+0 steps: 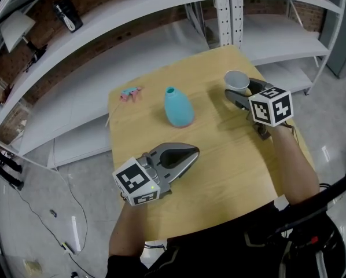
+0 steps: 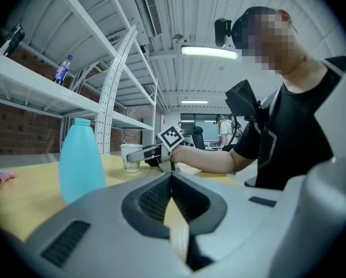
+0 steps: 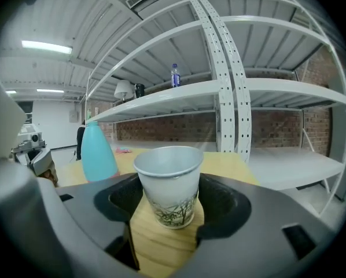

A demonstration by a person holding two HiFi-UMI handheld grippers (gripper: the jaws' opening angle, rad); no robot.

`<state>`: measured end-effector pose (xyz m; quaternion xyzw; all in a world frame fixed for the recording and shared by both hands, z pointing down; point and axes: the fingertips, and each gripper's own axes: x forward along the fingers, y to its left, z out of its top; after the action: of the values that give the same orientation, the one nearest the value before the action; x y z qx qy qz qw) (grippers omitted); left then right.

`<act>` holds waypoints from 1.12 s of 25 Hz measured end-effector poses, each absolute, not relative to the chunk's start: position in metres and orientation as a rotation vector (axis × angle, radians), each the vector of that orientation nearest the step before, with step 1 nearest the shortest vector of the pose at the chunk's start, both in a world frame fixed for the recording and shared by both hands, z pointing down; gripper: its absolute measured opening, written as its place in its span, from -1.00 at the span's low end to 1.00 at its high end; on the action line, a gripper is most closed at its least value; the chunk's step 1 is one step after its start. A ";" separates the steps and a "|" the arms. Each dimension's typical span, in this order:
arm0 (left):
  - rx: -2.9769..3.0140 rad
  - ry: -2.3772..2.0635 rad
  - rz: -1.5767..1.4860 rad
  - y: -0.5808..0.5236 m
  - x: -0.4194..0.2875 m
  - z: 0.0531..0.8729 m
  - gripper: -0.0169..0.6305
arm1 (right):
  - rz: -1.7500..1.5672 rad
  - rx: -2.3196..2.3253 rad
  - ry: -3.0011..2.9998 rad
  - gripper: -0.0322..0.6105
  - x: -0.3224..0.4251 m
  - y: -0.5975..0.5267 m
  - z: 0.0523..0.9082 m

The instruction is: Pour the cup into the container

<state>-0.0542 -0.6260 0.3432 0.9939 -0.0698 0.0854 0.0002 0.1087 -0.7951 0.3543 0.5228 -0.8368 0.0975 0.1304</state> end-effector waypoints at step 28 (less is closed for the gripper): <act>3.120 -0.238 0.259 -0.629 -0.055 0.339 -0.94 | 0.340 1.612 -2.391 0.24 0.143 -0.745 0.333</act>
<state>-0.0547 -0.6295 0.3394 0.9937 -0.0759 0.0826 0.0011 0.1426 -0.7447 0.3327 0.5513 -0.8176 0.1164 0.1186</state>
